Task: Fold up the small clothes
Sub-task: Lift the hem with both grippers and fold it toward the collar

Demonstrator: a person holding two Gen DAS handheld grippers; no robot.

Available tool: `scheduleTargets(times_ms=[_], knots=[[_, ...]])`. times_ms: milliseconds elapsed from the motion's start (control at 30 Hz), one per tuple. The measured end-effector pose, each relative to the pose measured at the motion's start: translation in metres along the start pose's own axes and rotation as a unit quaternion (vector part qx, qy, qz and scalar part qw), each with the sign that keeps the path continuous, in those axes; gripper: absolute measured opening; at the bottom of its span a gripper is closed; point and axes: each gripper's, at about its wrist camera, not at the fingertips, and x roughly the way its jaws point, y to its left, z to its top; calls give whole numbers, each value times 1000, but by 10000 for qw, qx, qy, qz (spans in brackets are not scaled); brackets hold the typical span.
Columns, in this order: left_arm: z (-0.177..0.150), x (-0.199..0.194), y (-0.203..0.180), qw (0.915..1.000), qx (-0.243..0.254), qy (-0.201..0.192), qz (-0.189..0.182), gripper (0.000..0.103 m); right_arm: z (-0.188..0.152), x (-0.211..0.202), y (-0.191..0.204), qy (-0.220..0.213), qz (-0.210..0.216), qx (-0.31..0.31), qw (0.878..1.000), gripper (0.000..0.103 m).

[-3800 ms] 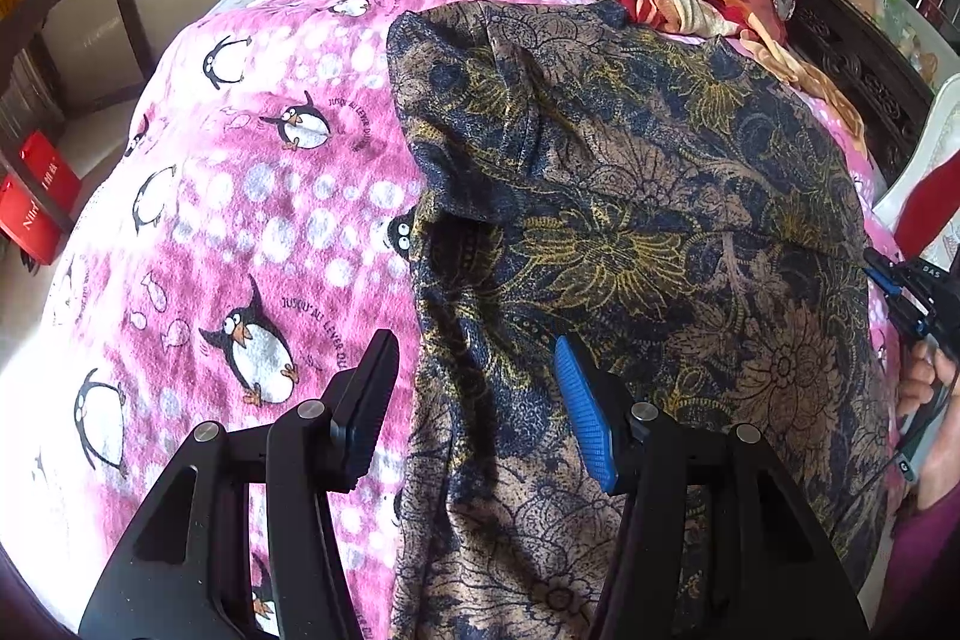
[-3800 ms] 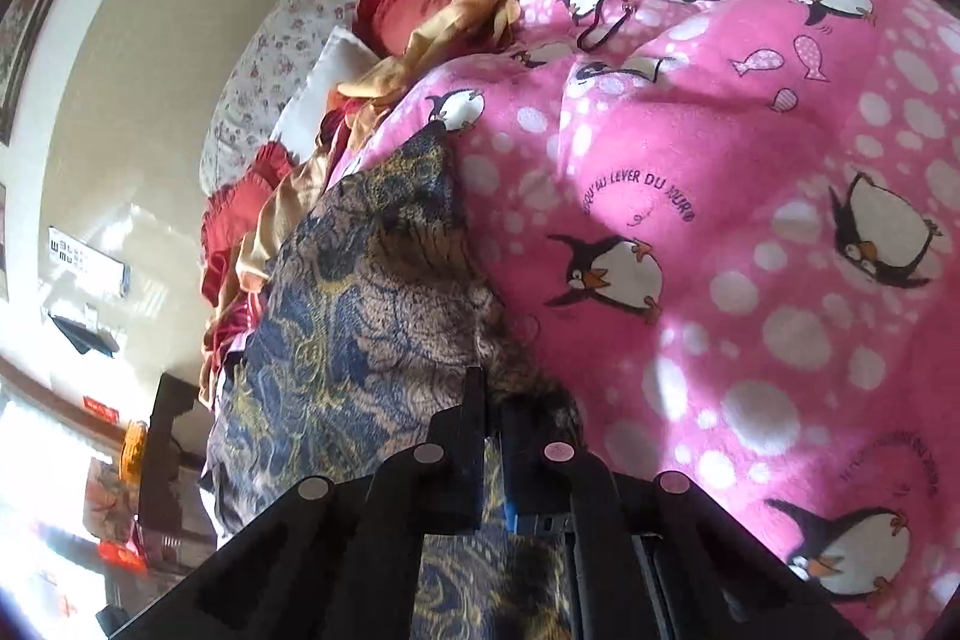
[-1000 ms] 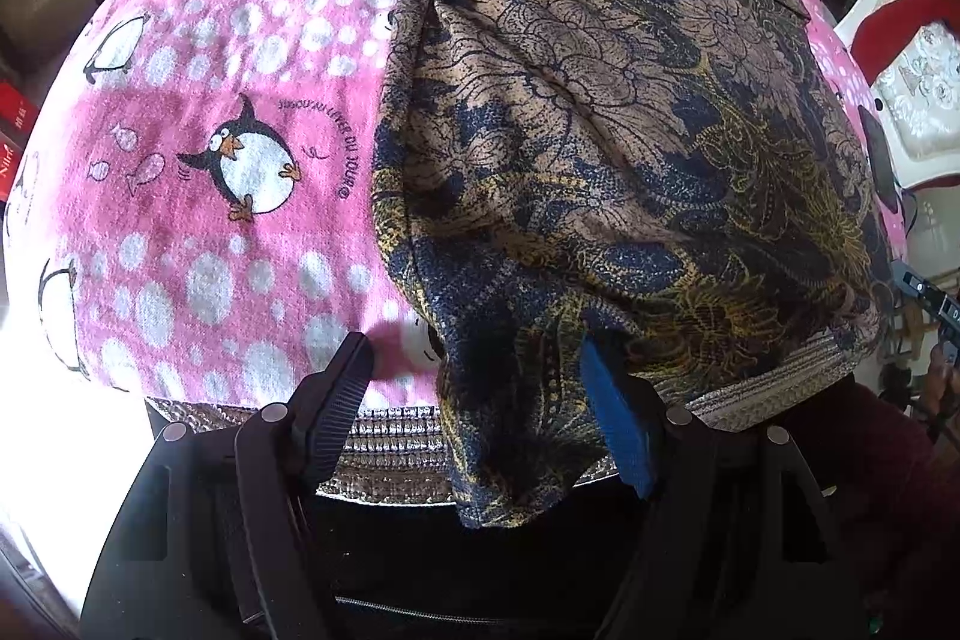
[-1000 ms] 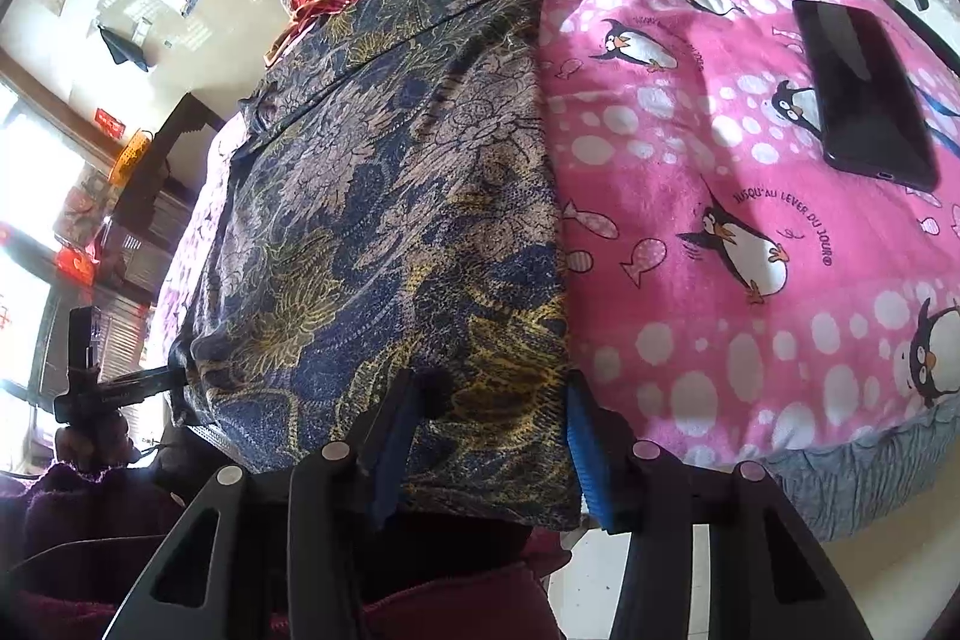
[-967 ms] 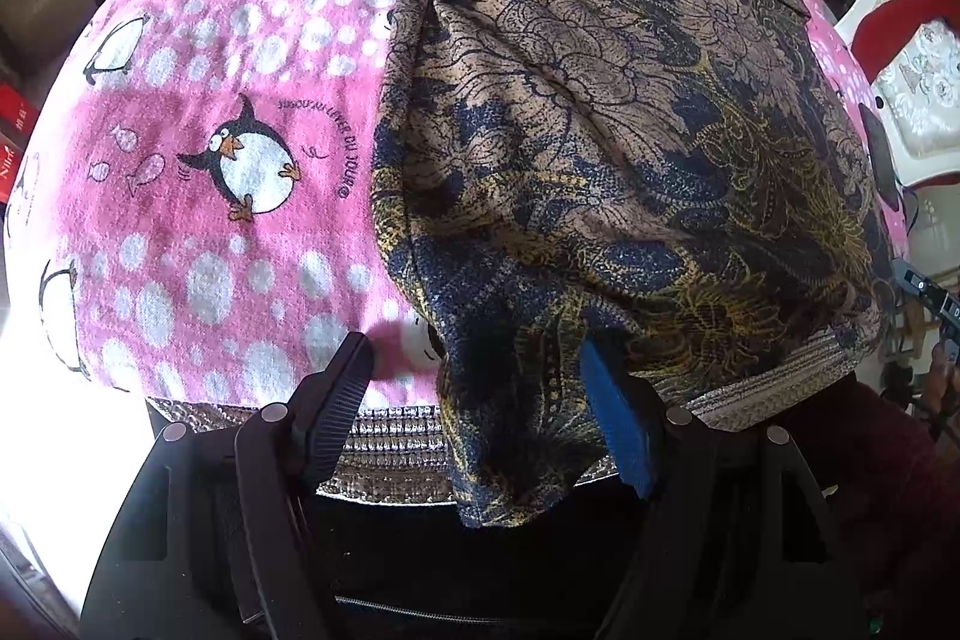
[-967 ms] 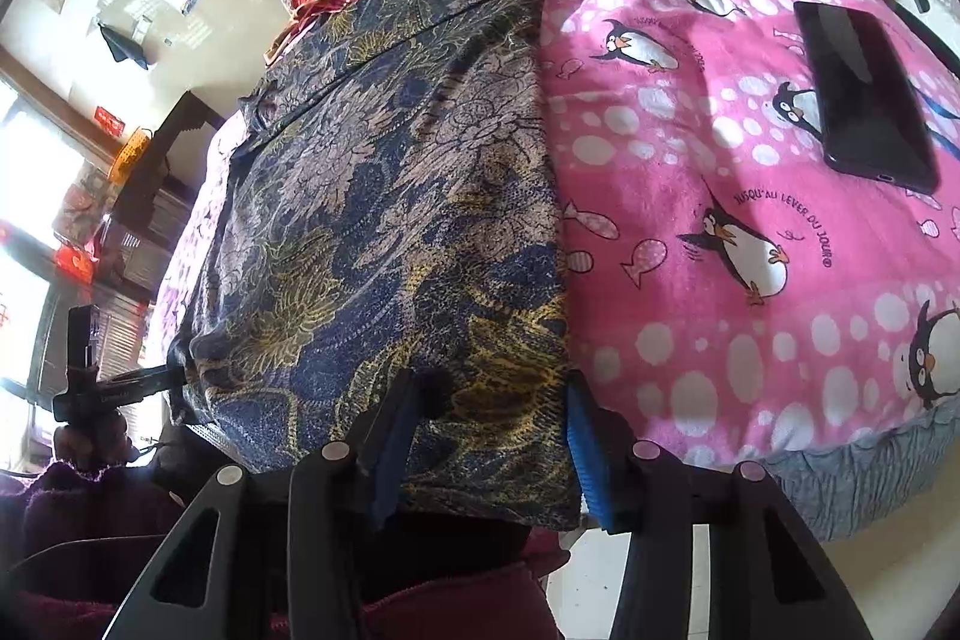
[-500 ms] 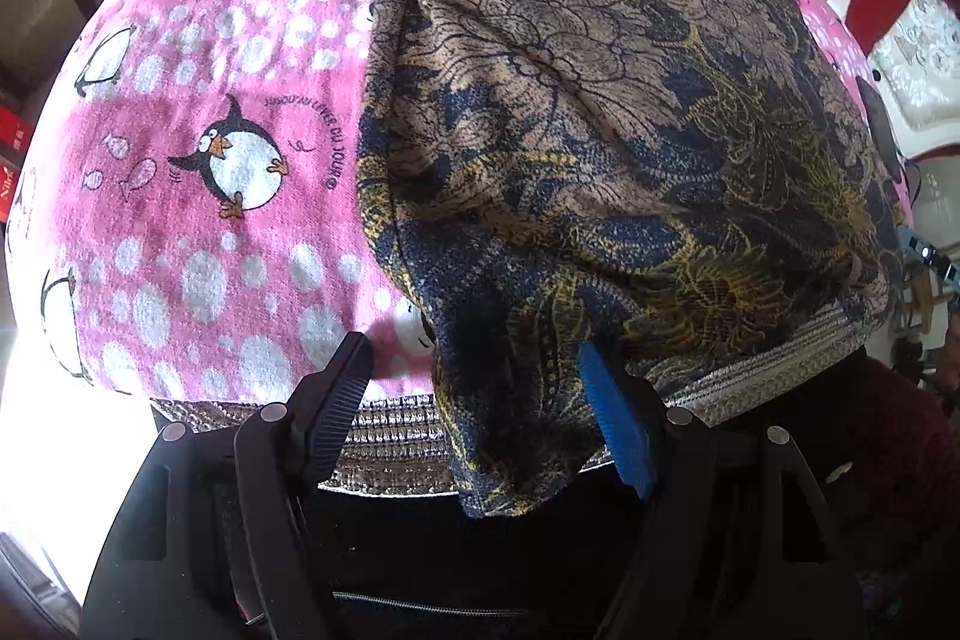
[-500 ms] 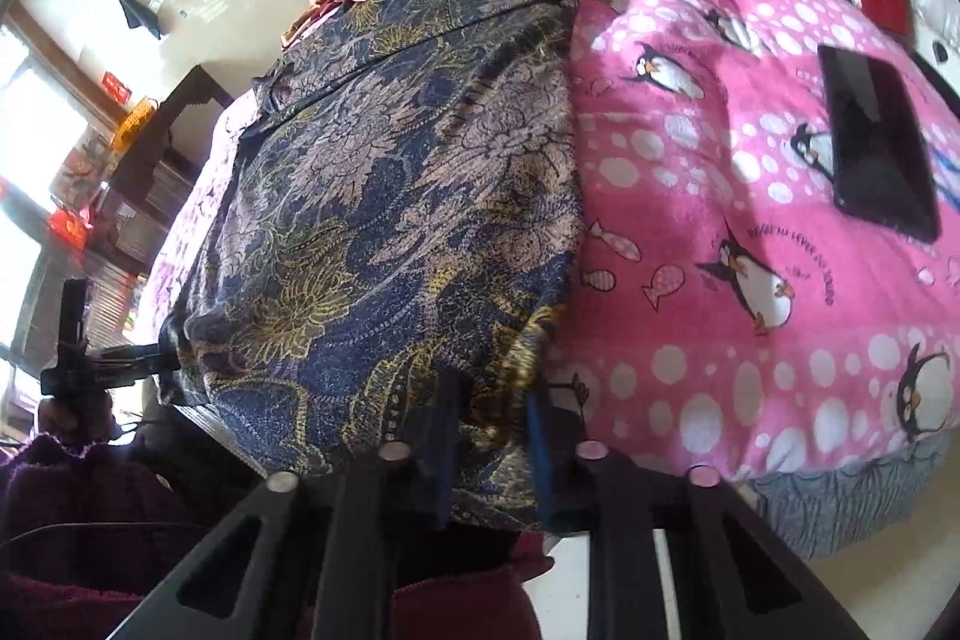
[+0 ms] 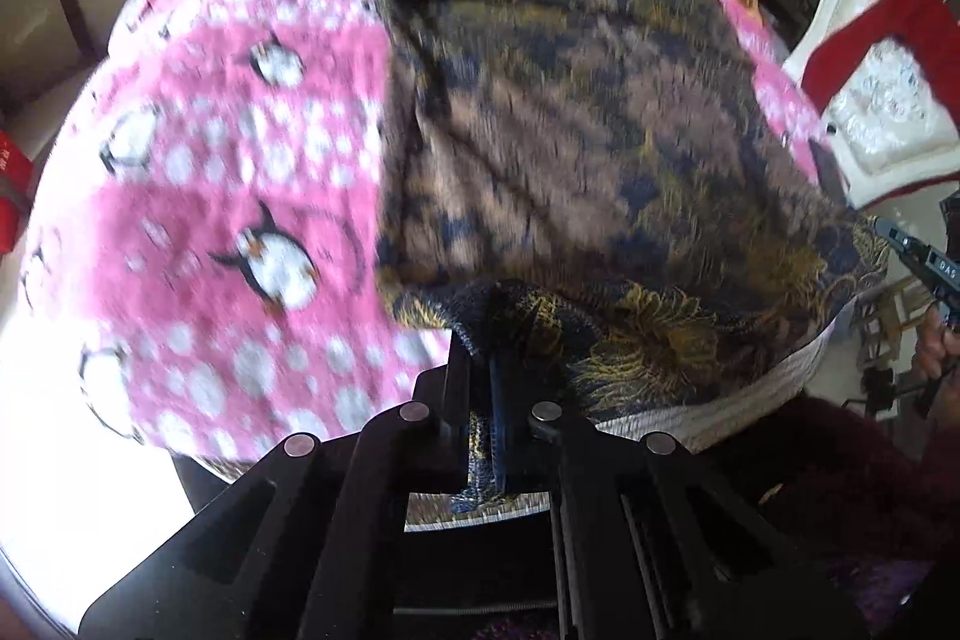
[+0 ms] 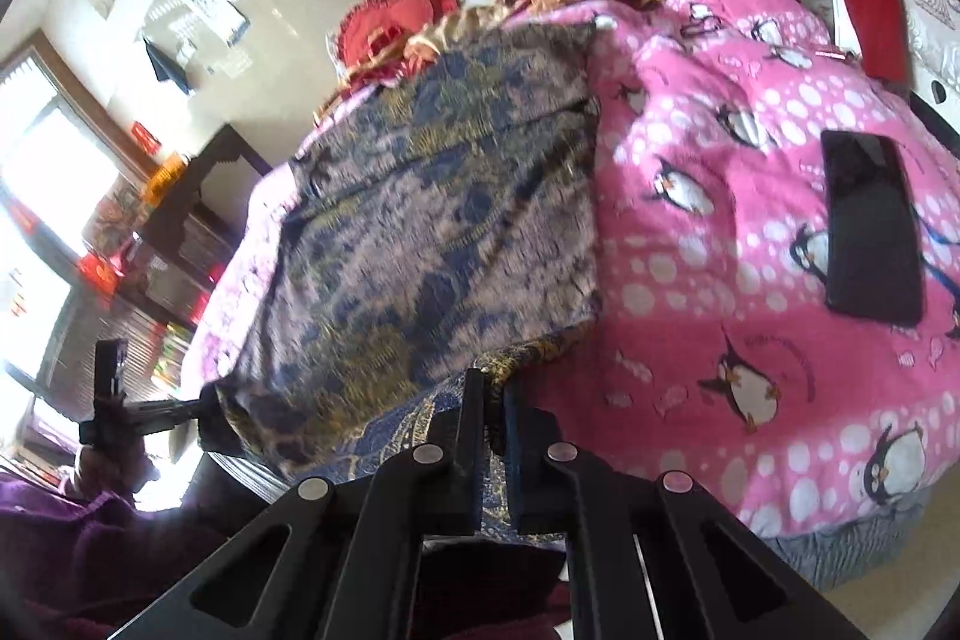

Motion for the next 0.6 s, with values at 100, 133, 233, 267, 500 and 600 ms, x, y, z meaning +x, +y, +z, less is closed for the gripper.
scheduleTargets(times_ms=[100,133,233,267,500,600], knots=[[18,-12,8,9994,-126,-329,-23,4,17,-2,6,-182,83,-24,9998,5],[23,-13,10,9991,-153,-400,-3,3,24,-1,9,-254,73,-40,9996,5],[45,-16,14,9980,-197,-601,58,3,41,1,10,-429,141,-10,9990,5],[52,-18,16,9975,-215,-665,60,3,48,2,11,-523,154,18,9985,5],[105,-22,22,9939,-231,-1078,90,3,88,13,1,-890,212,220,9956,5],[128,-21,21,9924,-121,-1210,172,3,106,22,-5,-990,227,350,9942,4]])
